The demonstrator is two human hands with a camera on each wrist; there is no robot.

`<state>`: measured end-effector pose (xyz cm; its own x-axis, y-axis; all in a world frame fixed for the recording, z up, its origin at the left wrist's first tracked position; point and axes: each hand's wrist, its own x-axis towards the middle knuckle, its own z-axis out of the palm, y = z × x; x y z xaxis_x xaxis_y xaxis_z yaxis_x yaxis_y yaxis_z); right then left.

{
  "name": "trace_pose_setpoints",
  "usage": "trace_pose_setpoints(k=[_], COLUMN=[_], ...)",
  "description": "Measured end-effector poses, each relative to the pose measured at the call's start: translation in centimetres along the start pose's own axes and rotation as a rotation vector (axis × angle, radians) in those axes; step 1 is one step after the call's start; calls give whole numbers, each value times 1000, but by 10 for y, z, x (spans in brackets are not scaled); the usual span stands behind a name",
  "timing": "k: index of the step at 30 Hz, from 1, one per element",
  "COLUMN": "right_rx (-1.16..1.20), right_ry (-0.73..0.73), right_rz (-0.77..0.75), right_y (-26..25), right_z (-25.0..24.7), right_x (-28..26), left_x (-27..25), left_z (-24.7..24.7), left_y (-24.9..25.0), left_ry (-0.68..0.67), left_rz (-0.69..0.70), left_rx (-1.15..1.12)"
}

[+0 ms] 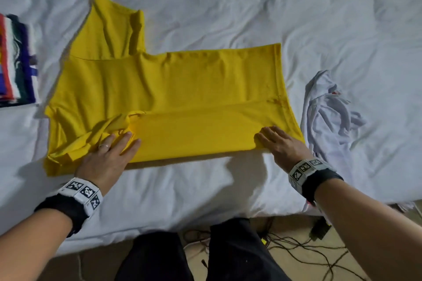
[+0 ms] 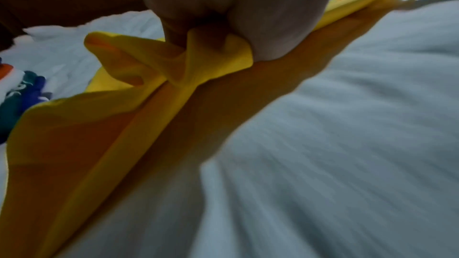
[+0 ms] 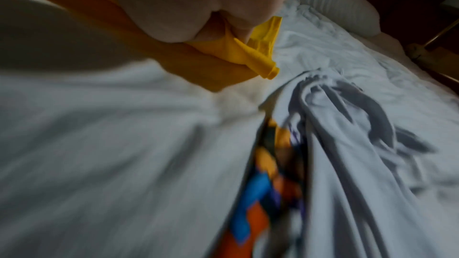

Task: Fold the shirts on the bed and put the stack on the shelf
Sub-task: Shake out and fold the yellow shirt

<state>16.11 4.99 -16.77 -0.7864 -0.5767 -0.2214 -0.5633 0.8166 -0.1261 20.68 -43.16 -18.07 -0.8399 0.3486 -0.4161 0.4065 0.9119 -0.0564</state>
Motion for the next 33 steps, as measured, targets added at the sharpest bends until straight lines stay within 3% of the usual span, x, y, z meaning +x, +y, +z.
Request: trace_pose_setpoints(k=[4,7,11,13,15,18,21,23,24,27,29,31,33], right_rx=[-31,-39,-44,-13,49,162,212,161,150,108,67,102,170], right_ry=[-136,-269,-245,-194,-146,-123,-252,-331,-350,-398,-408,-318,-170], right_rz=[10,113,208,158,73,-13,-5,25,46,101,120,111,41], right_y=[-23,-34,-62,-90,-126,-189,-237,-252,-255,-261,-266,-274,-283], right_z=[10,11,0,-1,0,2,1,2,4,9,7,3,-3], right_x=[-67,-77,-33,1,38,88,122,137,141,150,158,171,188], left_x=[-53,-64,-65,-68,-74,-79,-73,-66,-62,-47,-44,-49,-65], left_z=[11,18,13,8,4,-5,-19,-25,-26,-21,-14,-2,15], left_y=[42,52,46,40,30,5,-31,-55,-66,-93,-106,-114,-119], left_ry=[-66,-136,-26,40,-18,-157,-268,-188,-83,382,587,612,541], left_rz=[48,14,40,-40,-165,-206,-237,-270,-297,-402,-483,-573,-630], left_rx=[-8,-56,-142,-168,-171,-255,-519,-605,-660,-823,-881,-933,-936])
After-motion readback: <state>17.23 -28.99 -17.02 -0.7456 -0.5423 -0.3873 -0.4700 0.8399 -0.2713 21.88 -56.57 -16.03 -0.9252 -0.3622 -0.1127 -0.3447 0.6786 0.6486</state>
